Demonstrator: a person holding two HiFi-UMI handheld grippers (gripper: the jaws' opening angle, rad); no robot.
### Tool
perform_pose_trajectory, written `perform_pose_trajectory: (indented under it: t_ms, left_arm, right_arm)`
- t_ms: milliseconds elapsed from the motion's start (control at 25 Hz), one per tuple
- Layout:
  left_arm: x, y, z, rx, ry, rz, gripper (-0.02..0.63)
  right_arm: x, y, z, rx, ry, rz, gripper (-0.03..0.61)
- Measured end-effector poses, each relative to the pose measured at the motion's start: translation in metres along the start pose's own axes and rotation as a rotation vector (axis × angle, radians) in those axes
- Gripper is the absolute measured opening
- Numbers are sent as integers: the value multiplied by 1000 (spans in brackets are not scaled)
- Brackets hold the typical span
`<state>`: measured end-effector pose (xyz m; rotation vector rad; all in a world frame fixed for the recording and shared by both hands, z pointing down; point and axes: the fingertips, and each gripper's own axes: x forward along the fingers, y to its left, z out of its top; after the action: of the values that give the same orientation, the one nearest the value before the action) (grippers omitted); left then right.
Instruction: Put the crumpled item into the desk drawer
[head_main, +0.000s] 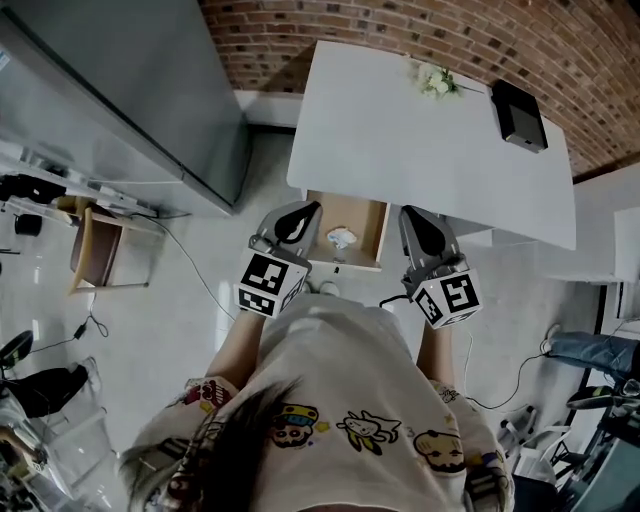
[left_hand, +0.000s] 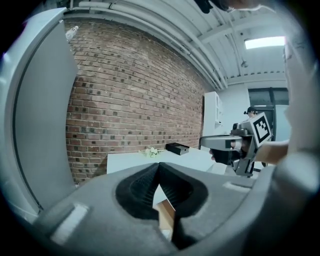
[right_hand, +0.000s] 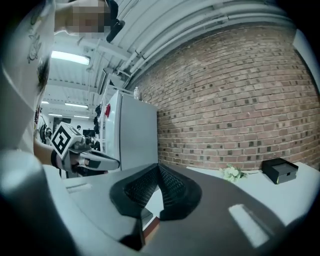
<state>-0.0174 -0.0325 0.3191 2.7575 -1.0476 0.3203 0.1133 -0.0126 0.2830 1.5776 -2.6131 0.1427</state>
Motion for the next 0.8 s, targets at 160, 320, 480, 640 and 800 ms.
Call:
perform_pose_trajectory:
  t_ms: [160, 320, 480, 640, 800]
  left_arm:
    - [-8, -1, 0, -25, -6, 8, -3]
    - [-17, -1, 1, -46, -30, 31, -3]
    - [-24, 0, -2, -50, -38, 43, -3]
    - [-29, 1, -8, -86, -43, 59, -3]
    - [-32, 1, -13, -88, -35, 67, -3]
  right_arm:
    - [-8, 4, 4, 24, -19, 0, 9]
    - [-17, 8, 0, 36, -23, 3, 9]
    - [-21, 11, -7, 38, -2, 2, 9]
    - [-21, 12, -10, 45, 2, 3, 9]
    - [-20, 13, -11, 49, 0, 2, 9]
